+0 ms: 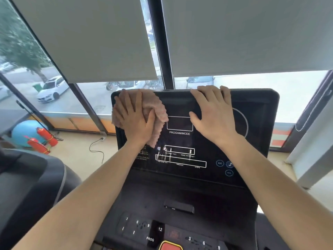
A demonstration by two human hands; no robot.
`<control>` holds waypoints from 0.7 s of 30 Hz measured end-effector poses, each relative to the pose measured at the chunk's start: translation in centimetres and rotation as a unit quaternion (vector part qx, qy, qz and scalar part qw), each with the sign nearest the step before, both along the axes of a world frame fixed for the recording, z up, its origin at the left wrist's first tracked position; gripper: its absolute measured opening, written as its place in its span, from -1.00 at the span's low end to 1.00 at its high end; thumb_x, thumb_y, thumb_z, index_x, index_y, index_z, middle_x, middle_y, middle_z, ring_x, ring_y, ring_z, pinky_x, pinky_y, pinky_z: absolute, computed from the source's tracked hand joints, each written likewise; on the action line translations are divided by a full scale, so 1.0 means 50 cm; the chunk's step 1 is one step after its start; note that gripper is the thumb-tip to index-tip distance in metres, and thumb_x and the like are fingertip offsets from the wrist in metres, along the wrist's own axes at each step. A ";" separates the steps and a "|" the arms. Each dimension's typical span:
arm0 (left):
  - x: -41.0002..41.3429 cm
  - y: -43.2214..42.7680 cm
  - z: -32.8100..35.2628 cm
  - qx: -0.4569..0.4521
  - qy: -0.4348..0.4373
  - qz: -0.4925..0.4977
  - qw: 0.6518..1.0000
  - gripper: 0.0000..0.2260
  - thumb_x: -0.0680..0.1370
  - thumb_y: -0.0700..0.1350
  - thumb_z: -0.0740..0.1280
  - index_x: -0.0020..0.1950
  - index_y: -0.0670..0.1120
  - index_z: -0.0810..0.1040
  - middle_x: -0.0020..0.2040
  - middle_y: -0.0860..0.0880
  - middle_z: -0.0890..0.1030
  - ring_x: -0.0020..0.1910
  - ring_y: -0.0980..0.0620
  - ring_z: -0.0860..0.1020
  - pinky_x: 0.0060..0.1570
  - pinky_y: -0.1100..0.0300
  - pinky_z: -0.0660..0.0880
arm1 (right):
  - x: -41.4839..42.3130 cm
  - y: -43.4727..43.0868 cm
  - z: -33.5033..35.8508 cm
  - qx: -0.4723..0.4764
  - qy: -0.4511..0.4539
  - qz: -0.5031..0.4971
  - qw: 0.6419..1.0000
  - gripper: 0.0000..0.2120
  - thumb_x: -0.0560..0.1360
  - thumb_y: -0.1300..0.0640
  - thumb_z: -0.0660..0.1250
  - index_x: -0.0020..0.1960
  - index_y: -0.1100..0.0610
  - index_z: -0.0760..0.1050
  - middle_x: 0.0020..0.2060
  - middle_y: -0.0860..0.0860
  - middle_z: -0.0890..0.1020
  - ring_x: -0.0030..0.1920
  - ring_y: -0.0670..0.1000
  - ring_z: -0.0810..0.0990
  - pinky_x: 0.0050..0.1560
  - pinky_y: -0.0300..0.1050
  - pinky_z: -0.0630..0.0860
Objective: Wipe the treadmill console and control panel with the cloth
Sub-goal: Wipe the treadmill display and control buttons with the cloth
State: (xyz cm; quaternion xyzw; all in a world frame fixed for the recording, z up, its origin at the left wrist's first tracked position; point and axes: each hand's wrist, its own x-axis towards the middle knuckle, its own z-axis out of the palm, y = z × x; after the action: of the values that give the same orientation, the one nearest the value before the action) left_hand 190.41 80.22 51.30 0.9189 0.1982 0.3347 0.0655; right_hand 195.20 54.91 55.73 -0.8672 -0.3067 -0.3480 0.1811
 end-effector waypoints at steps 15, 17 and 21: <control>-0.185 -0.067 -0.325 -0.189 0.062 0.075 0.977 -0.29 0.57 0.30 0.05 0.63 0.10 -0.12 0.65 -0.37 -0.03 0.64 -0.43 -0.10 0.57 -0.40 -0.07 | -0.028 0.137 -0.008 -0.121 -0.016 0.039 0.992 -0.30 0.47 -0.14 0.40 0.54 0.03 0.32 0.55 0.09 0.34 0.55 0.26 0.26 0.52 0.35 0.08; -0.180 -0.064 -0.318 -0.189 0.066 0.055 0.978 -0.28 0.57 0.31 0.04 0.64 0.11 -0.16 0.66 -0.37 -0.05 0.65 -0.40 -0.12 0.59 -0.35 -0.12 | -0.018 0.122 -0.014 -0.112 -0.028 0.032 0.993 -0.31 0.47 -0.12 0.40 0.54 0.03 0.32 0.56 0.08 0.33 0.56 0.24 0.24 0.54 0.34 0.06; -0.211 -0.037 -0.349 -0.194 0.081 0.056 0.976 -0.27 0.59 0.32 0.01 0.64 0.13 -0.26 0.67 -0.33 -0.10 0.67 -0.31 -0.17 0.62 -0.28 -0.17 | -0.022 0.125 -0.019 -0.126 -0.032 0.034 0.991 -0.31 0.50 -0.12 0.37 0.56 0.03 0.28 0.59 0.08 0.27 0.60 0.23 0.17 0.57 0.34 -0.03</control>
State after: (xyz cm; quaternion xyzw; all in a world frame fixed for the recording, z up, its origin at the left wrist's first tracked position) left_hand 179.87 78.37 33.83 0.9002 0.3152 0.2177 0.2073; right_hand 194.08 61.13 54.78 -0.8606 -0.3830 -0.3276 0.0728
